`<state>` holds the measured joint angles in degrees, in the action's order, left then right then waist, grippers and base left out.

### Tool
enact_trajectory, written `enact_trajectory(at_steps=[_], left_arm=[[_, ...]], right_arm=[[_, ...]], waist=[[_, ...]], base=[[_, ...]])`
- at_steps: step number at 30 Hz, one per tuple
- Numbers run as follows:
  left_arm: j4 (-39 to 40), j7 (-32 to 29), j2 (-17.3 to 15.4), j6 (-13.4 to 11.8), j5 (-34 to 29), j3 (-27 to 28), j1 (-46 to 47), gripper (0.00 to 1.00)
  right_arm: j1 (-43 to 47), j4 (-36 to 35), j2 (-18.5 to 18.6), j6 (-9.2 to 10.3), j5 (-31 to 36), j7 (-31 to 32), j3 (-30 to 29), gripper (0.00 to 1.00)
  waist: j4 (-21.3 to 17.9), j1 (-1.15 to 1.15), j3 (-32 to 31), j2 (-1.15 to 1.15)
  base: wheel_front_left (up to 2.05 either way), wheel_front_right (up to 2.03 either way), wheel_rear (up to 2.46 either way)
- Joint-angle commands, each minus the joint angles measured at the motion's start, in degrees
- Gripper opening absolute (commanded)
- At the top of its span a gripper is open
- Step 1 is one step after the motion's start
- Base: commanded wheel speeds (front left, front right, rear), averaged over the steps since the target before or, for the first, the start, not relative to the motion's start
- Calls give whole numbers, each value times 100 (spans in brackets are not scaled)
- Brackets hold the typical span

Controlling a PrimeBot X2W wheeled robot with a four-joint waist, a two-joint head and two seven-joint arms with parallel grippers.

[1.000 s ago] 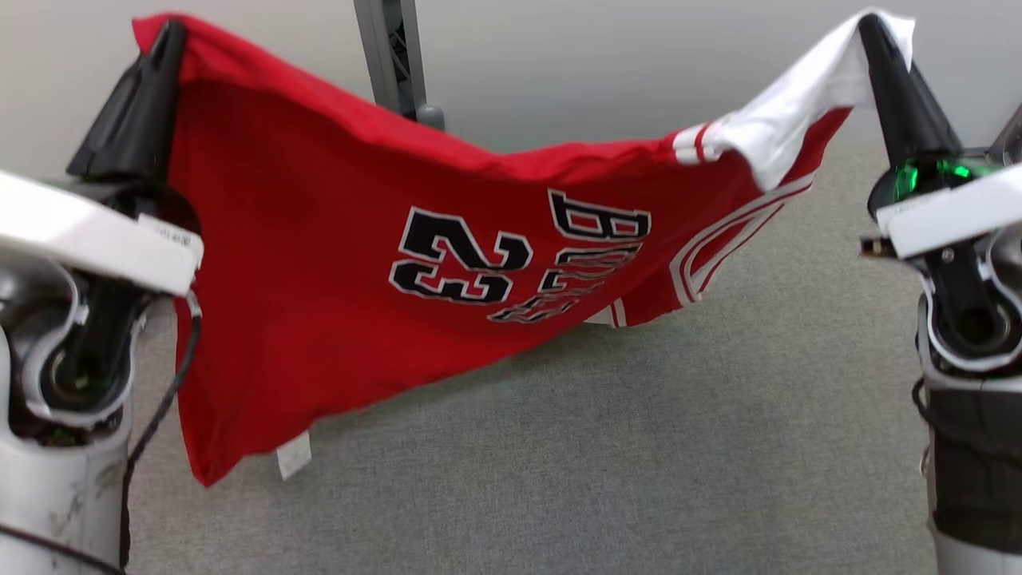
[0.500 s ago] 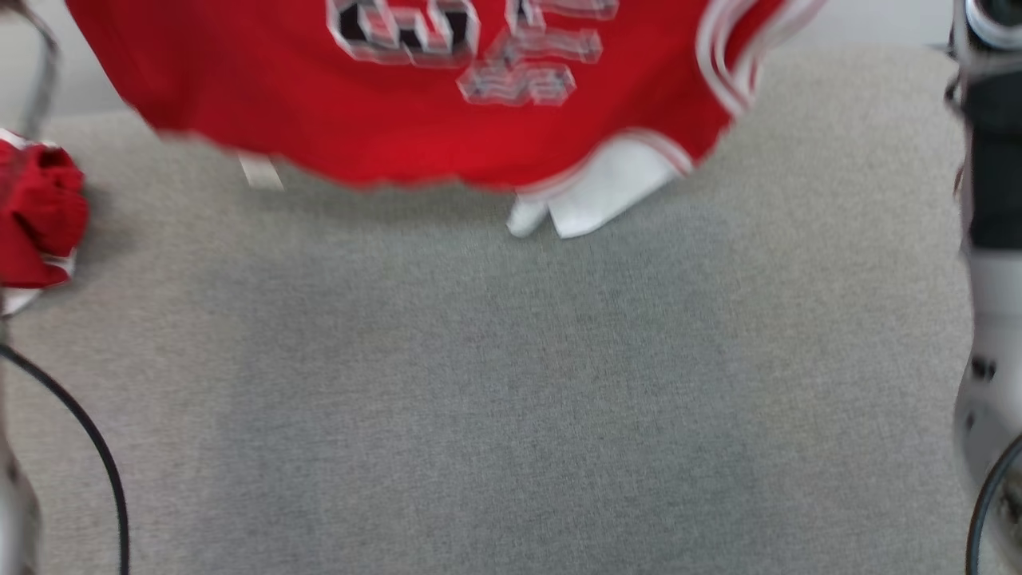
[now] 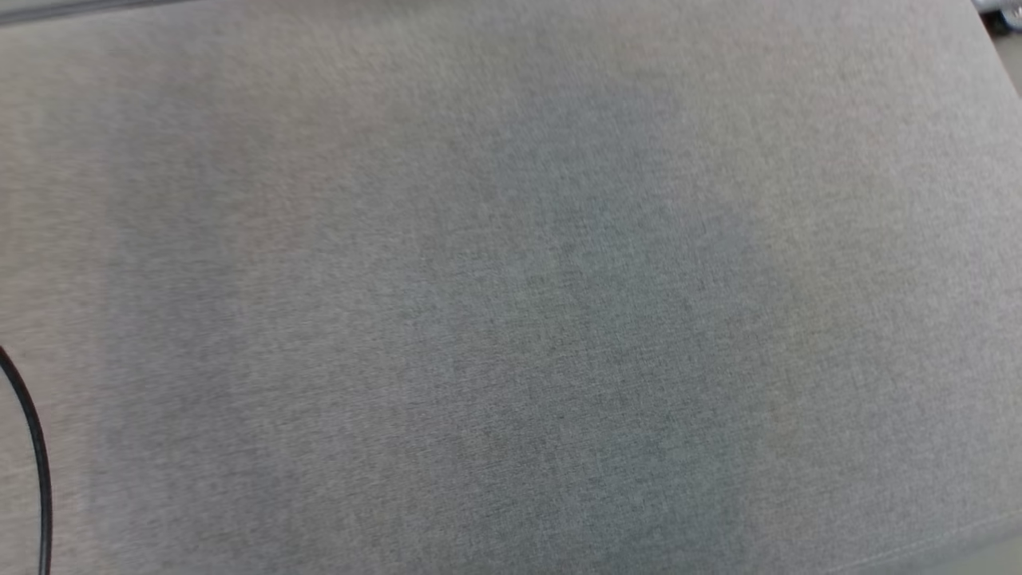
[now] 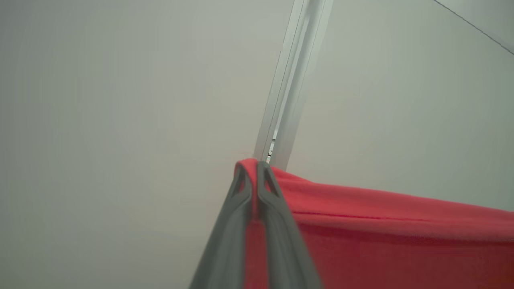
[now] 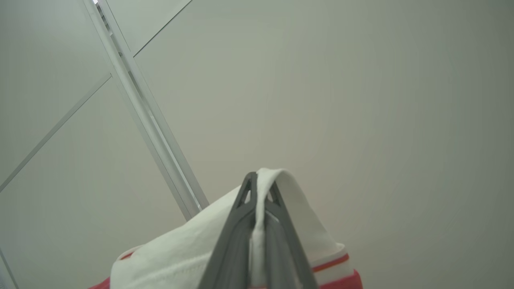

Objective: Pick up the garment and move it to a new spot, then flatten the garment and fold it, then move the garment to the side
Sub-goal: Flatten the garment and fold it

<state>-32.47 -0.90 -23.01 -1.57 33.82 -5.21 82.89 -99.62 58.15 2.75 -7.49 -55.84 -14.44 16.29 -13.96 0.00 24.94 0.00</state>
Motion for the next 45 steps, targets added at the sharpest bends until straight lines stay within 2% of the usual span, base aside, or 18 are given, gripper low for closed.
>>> enact_trajectory(at_steps=[1, 7, 14, 18, 23, 28, 34, 37, 39, 45], left_arm=[[-53, 58, -44, 1, -10, 28, 41, 0], [-532, 341, 103, 225, 105, -2, 47, 0], [-1017, 577, 175, 474, 157, -89, 61, 0], [-1151, 649, 230, 606, 237, -118, 106, 0], [-1007, 618, 316, 852, 606, -187, -492, 0], [-311, 523, 344, 912, 1111, -204, -1602, 0], [1099, 456, 327, 915, 1684, -184, -3541, 0], [1932, 402, 358, 805, 1884, -123, -4639, 0], [2216, 399, 366, 767, 1949, -87, -5006, 0], [3603, 528, 371, 438, 2114, 129, -7026, 0]], right_arm=[[-22, 50, 29, -1, -26, -57, 30, 0], [83, 110, 35, -1, -31, -92, 70, 0], [368, -62, 36, -1, 207, -87, -196, 0], [523, -194, 33, -1, 275, -84, -23, 0], [1135, -295, 32, -1, 409, -83, 148, 0], [2065, -589, 159, -1, 280, -18, 108, 0], [3909, -1754, 497, -1, -10, 478, 285, 0], [4950, -2465, 619, -1, -137, 784, 229, 0], [5278, -2712, 658, -1, -148, 894, 198, 0], [7136, -4083, 781, -1, 134, 1722, -259, 0]], waist=[[-139, 0, 218, 0], [-97, 0, 612, 0], [28, 0, 717, 0], [113, 0, 729, 0], [254, 0, 565, 0], [410, 0, 352, 0], [514, 0, -98, 0], [487, 0, -346, 0], [474, 0, -425, 0], [412, 0, -785, 0]], base=[[0, 0, 0], [0, 0, 0], [0, 0, 0], [0, 0, 0], [0, 0, 0], [0, 0, 0], [0, 0, 0], [0, 0, 0], [0, 0, 0], [0, 0, 0]])
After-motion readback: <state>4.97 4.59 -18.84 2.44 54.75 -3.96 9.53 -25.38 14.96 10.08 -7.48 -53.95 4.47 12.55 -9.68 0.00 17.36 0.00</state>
